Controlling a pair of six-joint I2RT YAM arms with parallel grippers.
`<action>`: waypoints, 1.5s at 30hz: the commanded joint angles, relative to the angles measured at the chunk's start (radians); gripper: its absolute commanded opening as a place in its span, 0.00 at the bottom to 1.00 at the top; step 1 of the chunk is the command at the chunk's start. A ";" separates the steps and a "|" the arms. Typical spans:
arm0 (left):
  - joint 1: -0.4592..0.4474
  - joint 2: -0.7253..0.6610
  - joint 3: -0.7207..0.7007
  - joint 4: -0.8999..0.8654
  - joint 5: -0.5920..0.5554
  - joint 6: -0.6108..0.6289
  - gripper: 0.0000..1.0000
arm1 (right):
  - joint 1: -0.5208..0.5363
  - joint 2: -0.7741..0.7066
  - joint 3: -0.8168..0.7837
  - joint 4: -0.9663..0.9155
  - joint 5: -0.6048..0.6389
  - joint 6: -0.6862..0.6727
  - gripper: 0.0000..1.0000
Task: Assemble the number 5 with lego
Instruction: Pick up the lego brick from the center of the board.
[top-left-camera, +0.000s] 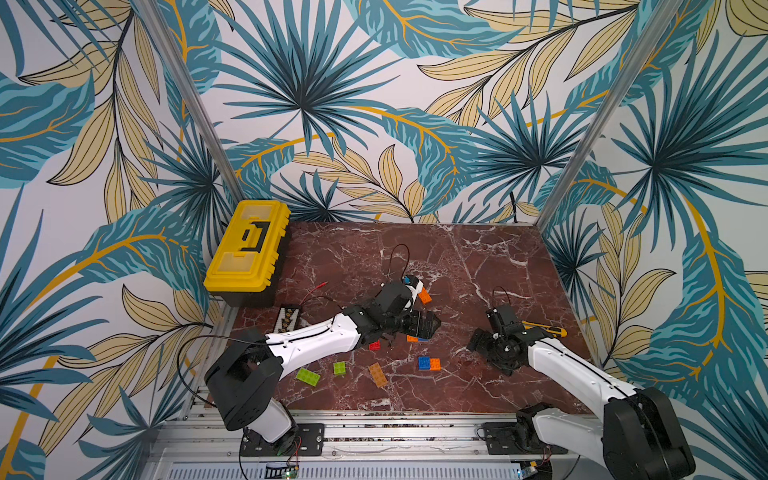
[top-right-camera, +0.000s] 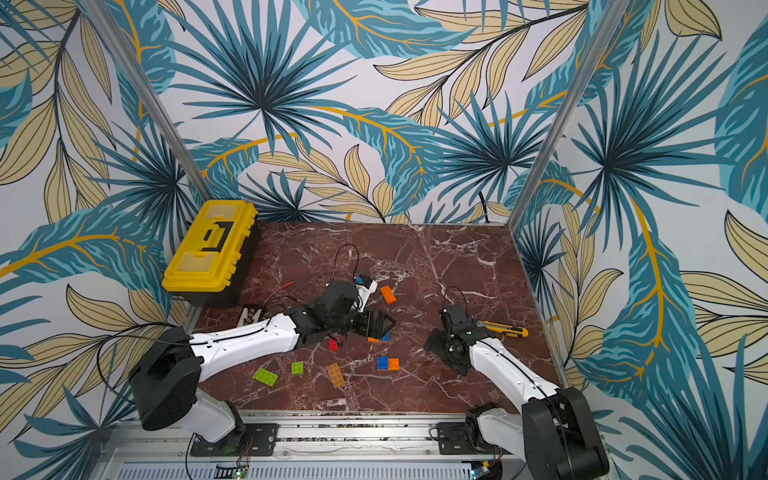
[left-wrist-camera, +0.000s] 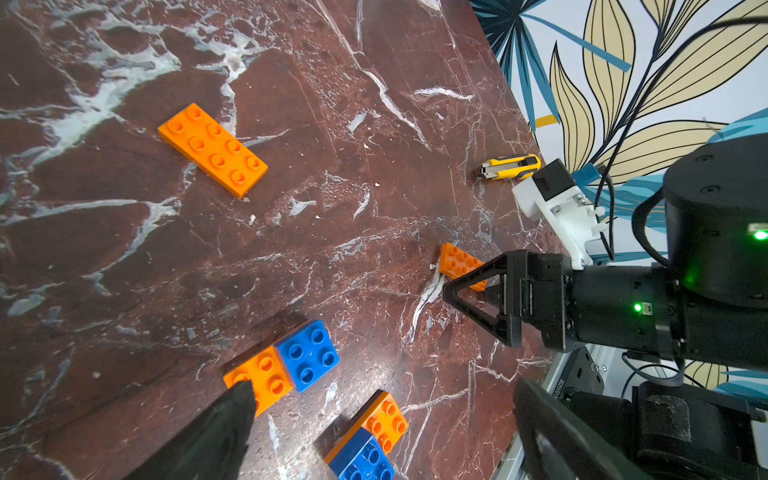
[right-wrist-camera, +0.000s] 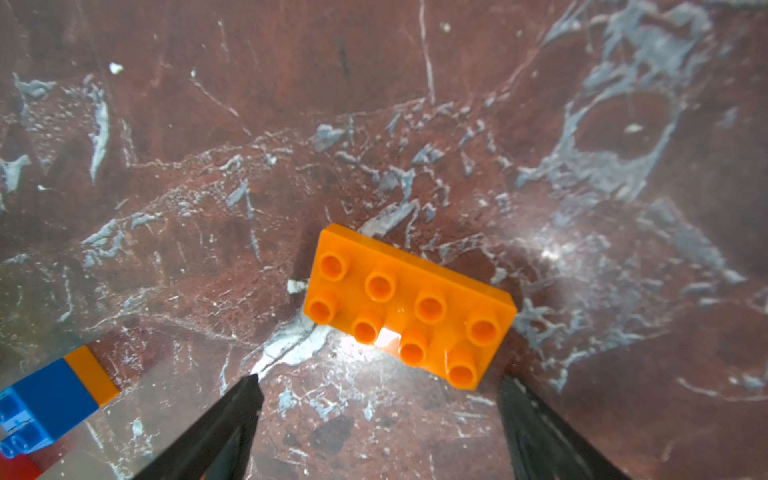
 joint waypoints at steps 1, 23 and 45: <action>-0.003 0.010 0.043 -0.005 0.015 0.014 1.00 | -0.023 0.023 -0.017 0.007 0.015 -0.023 0.92; -0.004 -0.007 0.019 0.008 -0.058 -0.011 1.00 | -0.027 0.292 0.238 -0.142 -0.020 -0.268 0.90; -0.003 -0.079 -0.038 0.015 -0.131 -0.018 1.00 | 0.015 0.296 0.265 -0.128 0.027 -0.162 0.99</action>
